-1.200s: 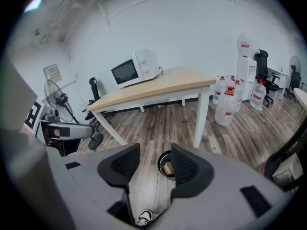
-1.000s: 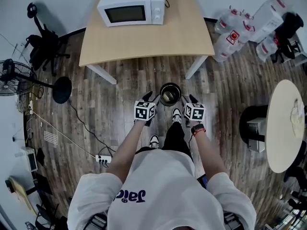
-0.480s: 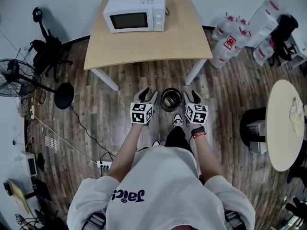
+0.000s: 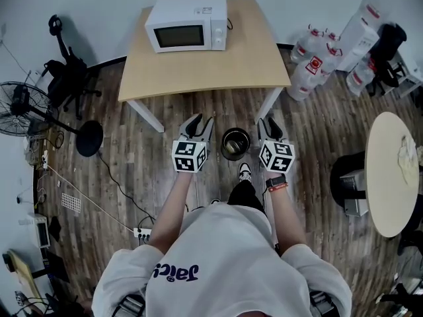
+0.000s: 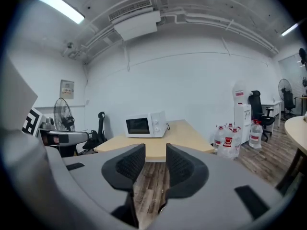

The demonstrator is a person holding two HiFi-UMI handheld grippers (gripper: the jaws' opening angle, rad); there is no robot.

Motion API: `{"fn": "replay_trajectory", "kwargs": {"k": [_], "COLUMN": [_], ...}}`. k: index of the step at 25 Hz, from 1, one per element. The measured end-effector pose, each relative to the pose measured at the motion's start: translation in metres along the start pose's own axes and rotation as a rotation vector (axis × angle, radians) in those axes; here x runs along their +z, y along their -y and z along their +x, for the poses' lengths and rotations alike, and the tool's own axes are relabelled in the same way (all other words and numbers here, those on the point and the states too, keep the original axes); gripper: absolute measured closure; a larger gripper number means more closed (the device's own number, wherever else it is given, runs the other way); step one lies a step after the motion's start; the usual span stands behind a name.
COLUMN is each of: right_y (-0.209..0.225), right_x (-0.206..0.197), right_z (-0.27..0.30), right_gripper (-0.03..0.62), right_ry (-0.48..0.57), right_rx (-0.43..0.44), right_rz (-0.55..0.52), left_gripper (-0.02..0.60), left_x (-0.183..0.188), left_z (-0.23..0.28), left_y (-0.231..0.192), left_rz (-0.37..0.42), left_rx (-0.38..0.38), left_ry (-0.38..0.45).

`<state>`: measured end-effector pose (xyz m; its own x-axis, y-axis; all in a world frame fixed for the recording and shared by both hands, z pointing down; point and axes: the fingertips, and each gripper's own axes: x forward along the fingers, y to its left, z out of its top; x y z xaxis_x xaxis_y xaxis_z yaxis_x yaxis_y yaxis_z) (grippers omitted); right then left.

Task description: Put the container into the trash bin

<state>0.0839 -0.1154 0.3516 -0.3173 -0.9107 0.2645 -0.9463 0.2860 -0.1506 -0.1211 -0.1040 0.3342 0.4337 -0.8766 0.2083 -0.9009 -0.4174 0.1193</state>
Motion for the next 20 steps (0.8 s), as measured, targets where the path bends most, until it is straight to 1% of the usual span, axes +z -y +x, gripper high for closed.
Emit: {"fn": "replay_trajectory", "kwargs": {"k": [4, 8, 10, 15, 20], "right_y": [-0.006, -0.012, -0.014, -0.017, -0.018], "right_x": [0.022, 0.04, 0.049, 0.064, 0.067], "right_z": [-0.008, -0.015, -0.018, -0.026, -0.03], "right_gripper": [0.472, 0.497, 0.512, 0.544, 0.572], "right_ry": [0.039, 0.078, 0.095, 0.127, 0.14], "right_rx": [0.012, 0.023, 0.025, 0.025, 0.022], "right_rz": [-0.006, -0.01, -0.015, -0.013, -0.006], "left_gripper": [0.442, 0.47, 0.49, 0.511, 0.534], "left_x": [0.026, 0.04, 0.045, 0.055, 0.058], "left_z": [-0.007, -0.011, -0.013, -0.017, -0.018], "left_y": [0.004, 0.008, 0.01, 0.012, 0.016], "left_rz": [0.017, 0.032, 0.034, 0.044, 0.062], "left_rx": [0.003, 0.001, -0.003, -0.005, -0.009], "left_ry": [0.047, 0.072, 0.079, 0.098, 0.102]}}
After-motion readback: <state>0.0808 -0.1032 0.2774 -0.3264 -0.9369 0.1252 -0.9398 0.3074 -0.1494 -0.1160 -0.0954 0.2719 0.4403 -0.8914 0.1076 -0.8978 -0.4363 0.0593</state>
